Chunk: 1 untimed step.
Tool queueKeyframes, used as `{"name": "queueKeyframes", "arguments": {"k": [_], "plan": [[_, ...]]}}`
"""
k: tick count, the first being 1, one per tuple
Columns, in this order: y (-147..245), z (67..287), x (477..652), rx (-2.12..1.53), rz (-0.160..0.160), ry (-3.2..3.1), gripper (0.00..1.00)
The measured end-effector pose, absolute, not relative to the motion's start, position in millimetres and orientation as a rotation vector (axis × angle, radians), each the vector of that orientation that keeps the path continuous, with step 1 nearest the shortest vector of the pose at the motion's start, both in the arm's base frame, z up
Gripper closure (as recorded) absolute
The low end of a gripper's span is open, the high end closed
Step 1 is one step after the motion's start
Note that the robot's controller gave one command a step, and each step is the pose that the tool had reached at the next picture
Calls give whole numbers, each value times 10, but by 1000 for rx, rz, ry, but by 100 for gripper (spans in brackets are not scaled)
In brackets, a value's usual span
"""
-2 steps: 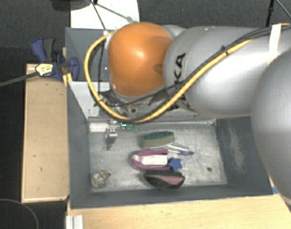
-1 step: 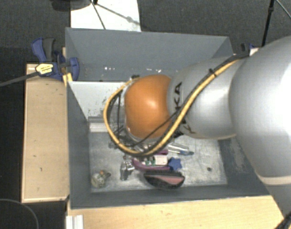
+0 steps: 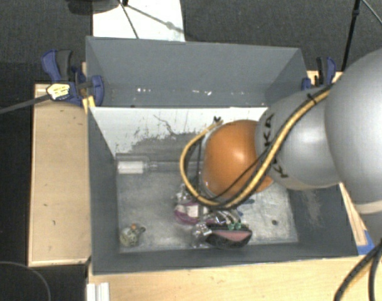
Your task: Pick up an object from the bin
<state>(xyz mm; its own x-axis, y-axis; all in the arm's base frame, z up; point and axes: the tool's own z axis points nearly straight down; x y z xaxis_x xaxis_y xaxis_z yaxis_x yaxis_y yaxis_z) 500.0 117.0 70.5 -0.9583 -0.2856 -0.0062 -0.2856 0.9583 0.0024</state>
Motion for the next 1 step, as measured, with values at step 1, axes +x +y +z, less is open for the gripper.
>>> {"name": "queueKeyframes", "arguments": {"k": [1], "plan": [[564, 773, 5340, -544, -3, 3087, 0]]}}
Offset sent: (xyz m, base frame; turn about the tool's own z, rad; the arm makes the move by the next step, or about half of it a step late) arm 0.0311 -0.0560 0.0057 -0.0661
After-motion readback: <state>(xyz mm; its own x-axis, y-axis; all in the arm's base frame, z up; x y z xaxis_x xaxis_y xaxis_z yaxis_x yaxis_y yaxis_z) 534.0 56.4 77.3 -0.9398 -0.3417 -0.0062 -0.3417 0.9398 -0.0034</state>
